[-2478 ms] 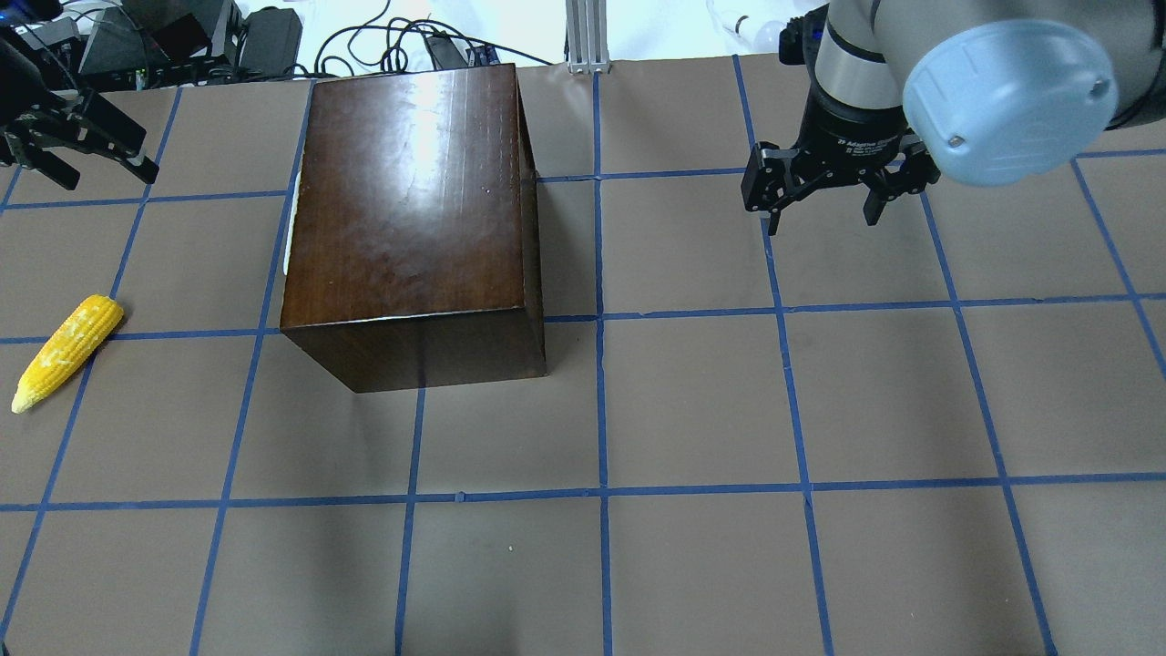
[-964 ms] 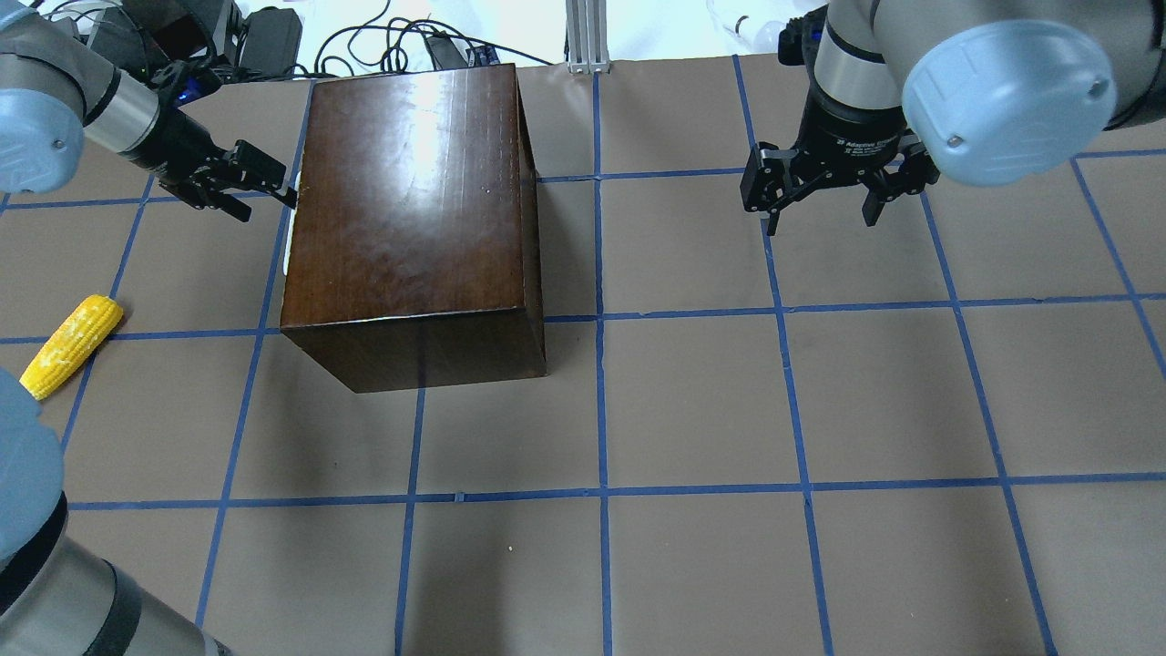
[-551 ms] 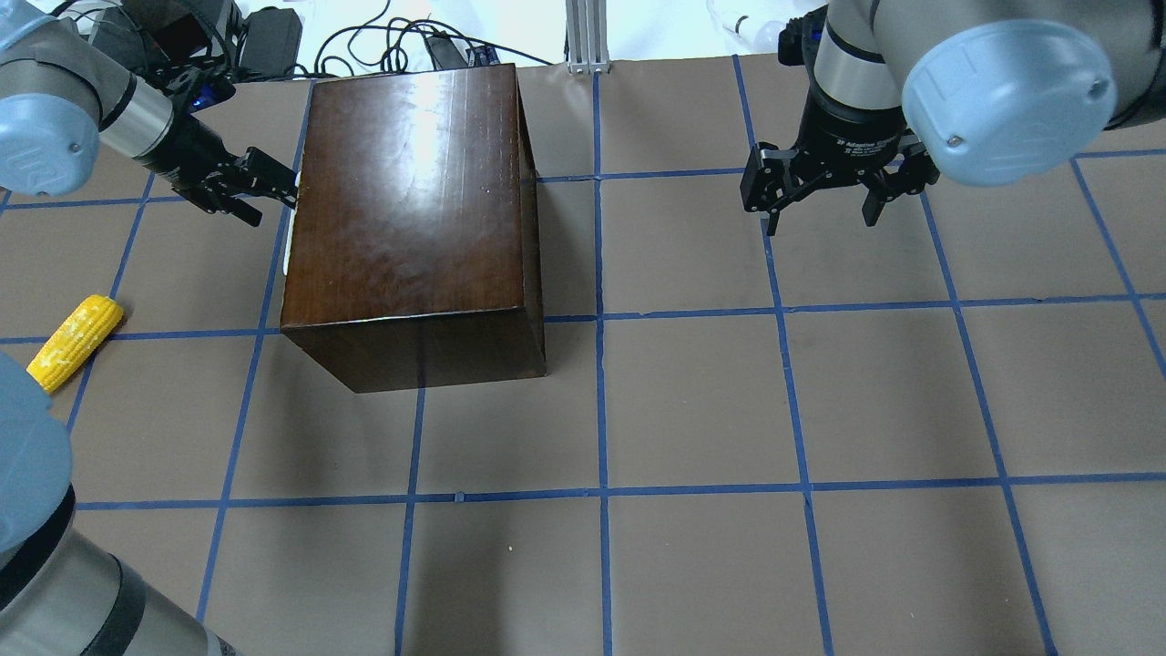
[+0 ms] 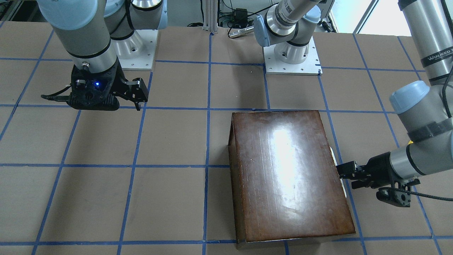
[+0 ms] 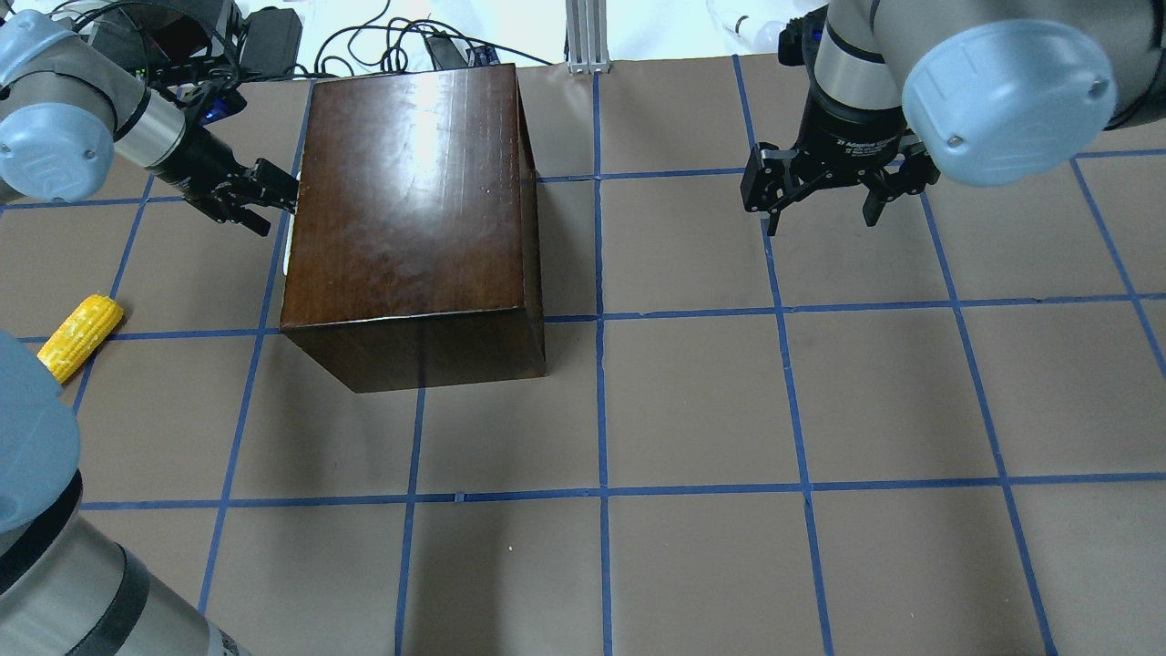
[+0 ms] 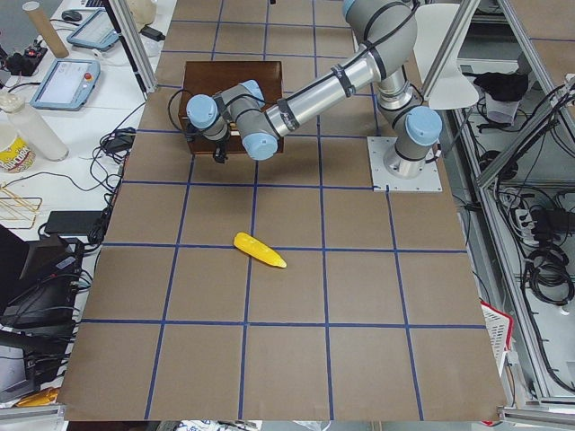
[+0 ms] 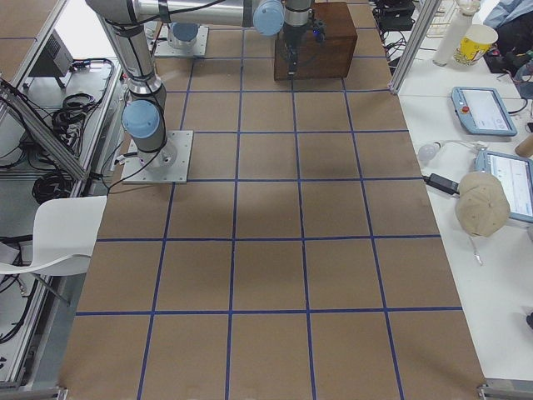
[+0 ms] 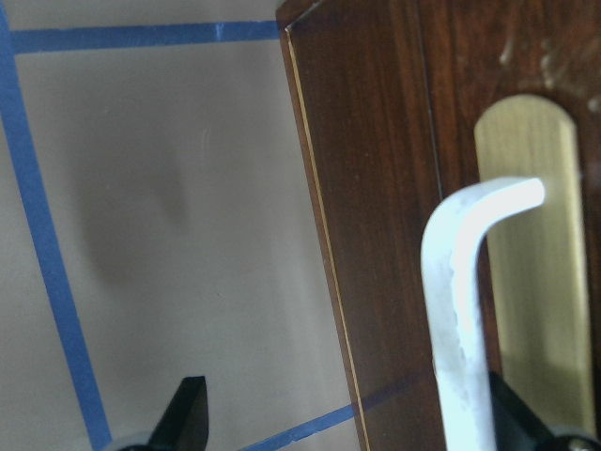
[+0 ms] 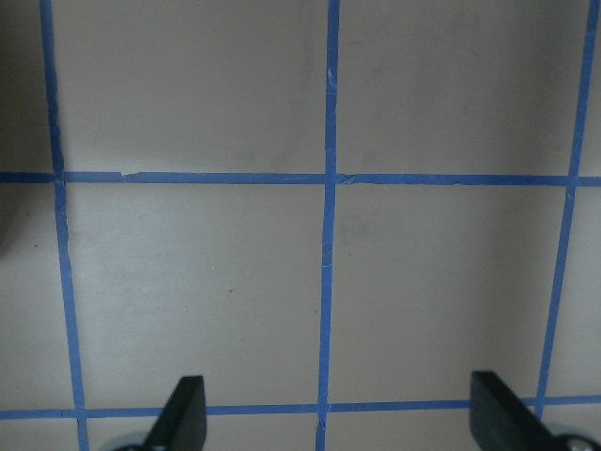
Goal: Open drawer and put corn inside
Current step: 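Close the left gripper on the white drawer handle, then pull the drawer outward from the cabinet with the left gripper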
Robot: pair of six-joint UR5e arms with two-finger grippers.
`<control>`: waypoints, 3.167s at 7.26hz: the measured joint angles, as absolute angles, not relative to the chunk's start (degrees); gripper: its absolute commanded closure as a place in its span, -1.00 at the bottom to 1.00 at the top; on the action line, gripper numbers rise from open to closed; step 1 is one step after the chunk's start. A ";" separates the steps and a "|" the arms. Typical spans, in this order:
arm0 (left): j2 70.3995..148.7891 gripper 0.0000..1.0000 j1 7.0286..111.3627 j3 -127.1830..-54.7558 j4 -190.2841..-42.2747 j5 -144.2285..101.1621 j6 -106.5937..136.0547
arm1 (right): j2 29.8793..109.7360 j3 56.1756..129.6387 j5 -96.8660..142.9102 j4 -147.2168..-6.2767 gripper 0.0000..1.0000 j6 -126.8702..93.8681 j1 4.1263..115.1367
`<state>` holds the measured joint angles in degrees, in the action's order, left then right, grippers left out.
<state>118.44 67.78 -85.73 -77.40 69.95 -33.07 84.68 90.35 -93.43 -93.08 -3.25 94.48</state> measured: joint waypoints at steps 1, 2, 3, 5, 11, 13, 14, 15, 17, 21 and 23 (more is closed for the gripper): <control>118.51 -1.00 67.68 -85.45 -77.39 70.15 -33.90 | 84.67 90.35 -93.43 -93.08 -1.00 -3.25 94.48; 118.66 -1.00 67.50 -85.25 -77.38 70.25 -35.27 | 84.65 90.35 -93.43 -93.08 -1.00 -3.25 94.48; 118.90 -1.00 67.28 -84.99 -77.43 70.29 -36.30 | 84.64 90.35 -93.43 -93.09 -1.00 -3.25 94.48; 119.22 -1.00 66.95 -83.96 -77.98 70.31 -37.07 | 84.67 90.35 -93.43 -93.14 -1.00 -3.25 94.48; 119.35 -1.00 65.04 -83.42 -78.35 70.31 -39.96 | 84.66 90.35 -93.41 -93.09 -1.00 -3.25 94.48; 119.39 -1.00 63.93 -83.41 -78.39 70.31 -41.10 | 84.66 90.35 -93.42 -93.10 -1.00 -3.25 94.48; 119.47 -1.00 63.66 -83.28 -78.39 70.31 -41.55 | 84.66 90.35 -93.43 -93.08 -1.00 -3.25 94.48; 119.61 -1.00 63.43 -83.01 -78.48 70.31 -41.94 | 84.64 90.35 -93.43 -93.08 -1.00 -3.25 94.48; 120.04 -1.00 62.71 -82.36 -78.75 70.31 -42.85 | 84.68 90.35 -93.43 -93.08 -1.00 -3.25 94.48; 120.48 -1.00 61.21 -81.50 -78.97 71.41 -45.09 | 84.64 90.35 -93.43 -93.08 -1.00 -3.25 94.48; 120.77 -1.00 60.88 -80.54 -79.71 72.28 -45.94 | 84.64 90.35 -93.43 -93.08 -1.00 -3.25 94.48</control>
